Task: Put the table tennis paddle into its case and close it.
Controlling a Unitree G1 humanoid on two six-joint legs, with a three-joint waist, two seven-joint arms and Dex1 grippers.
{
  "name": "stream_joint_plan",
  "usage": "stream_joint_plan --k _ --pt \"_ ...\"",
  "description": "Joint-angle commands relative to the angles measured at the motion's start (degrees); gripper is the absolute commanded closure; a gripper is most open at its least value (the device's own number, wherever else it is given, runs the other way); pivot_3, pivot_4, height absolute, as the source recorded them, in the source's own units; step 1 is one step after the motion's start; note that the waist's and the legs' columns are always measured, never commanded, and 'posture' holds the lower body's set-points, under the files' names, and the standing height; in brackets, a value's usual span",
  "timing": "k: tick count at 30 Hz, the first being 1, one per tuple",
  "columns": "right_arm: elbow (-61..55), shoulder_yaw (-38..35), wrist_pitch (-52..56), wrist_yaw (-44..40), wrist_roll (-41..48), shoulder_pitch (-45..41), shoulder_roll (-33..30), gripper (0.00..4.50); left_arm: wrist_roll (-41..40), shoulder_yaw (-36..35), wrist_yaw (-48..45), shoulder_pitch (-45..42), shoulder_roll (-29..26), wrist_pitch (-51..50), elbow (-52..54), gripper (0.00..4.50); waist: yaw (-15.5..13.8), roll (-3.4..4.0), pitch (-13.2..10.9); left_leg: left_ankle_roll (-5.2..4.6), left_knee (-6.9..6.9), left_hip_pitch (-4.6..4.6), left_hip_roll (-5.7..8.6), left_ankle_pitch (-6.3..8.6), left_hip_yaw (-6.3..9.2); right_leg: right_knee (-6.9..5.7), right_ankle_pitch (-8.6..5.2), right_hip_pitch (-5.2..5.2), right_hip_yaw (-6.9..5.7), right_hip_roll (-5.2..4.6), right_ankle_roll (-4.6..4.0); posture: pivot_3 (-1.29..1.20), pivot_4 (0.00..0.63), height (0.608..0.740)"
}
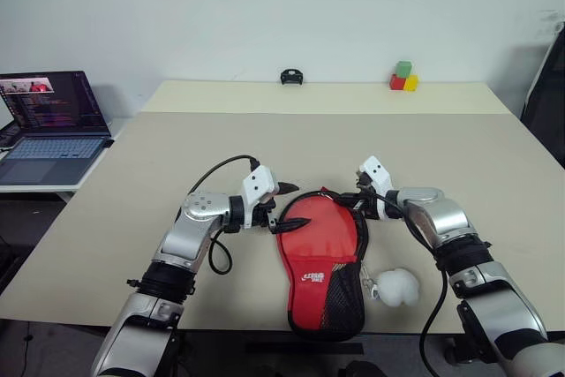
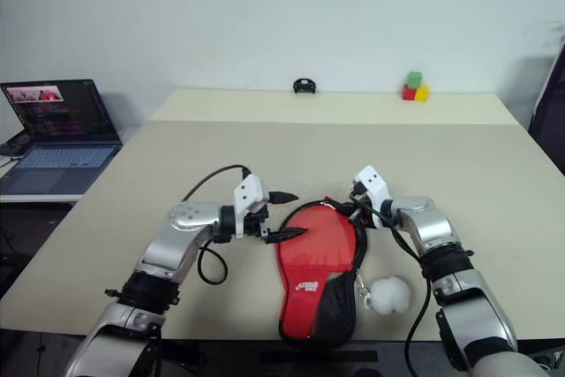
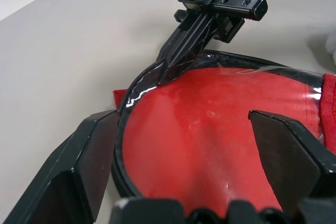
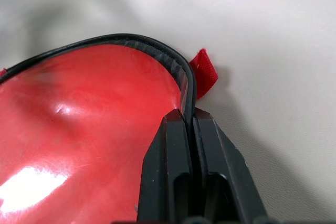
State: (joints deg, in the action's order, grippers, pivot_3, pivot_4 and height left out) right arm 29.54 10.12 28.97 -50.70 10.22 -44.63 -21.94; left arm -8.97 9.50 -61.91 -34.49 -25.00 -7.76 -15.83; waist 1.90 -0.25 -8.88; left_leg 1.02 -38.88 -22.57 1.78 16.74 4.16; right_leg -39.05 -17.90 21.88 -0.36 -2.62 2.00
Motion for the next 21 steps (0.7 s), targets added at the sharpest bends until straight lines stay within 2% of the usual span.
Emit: stream_joint_plan --k 1,8,14,21 --pt "-0.76 -1.28 -0.85 0.39 0.00 -1.52 0.73 3.81 0.10 0.35 -0.12 -1.42 0.31 1.53 0.56 0.18 0.02 0.00 0.00 0.00 0.00 0.00 0.00 0.00 0.00 0.00 0.00 0.00 0.00 0.00 0.00 0.00 0.150 0.740" --pt "0.57 -1.63 -2.25 2.80 -0.80 -2.73 2.12 1.47 0.48 0.77 -0.11 -1.99 1.12 2.49 -0.84 0.18 -0.03 0.00 0.00 0.02 0.00 -0.01 0.00 -0.01 -0.01 0.00 0.00 0.02 0.01 0.00 0.00 0.00 0.150 0.740" --pt "-8.13 -6.64 4.10 2.13 4.39 -1.27 0.30 1.47 0.92 1.72 0.14 -3.02 3.03 3.69 -3.07 0.18 -0.11 0.00 0.00 0.02 0.00 -0.09 0.01 -0.01 -0.01 0.01 0.00 0.08 0.00 -0.01 0.00 0.00 0.150 0.740" --pt "-31.03 -11.29 20.36 2.86 13.98 7.23 -3.85 1.47 2.99 3.42 -1.29 -7.19 5.83 7.88 -11.38 0.18 -0.37 -0.01 -0.01 0.02 -0.03 -0.30 0.01 -0.01 0.05 0.04 0.00 0.21 -0.07 -0.02 0.00 0.00 0.150 0.740"
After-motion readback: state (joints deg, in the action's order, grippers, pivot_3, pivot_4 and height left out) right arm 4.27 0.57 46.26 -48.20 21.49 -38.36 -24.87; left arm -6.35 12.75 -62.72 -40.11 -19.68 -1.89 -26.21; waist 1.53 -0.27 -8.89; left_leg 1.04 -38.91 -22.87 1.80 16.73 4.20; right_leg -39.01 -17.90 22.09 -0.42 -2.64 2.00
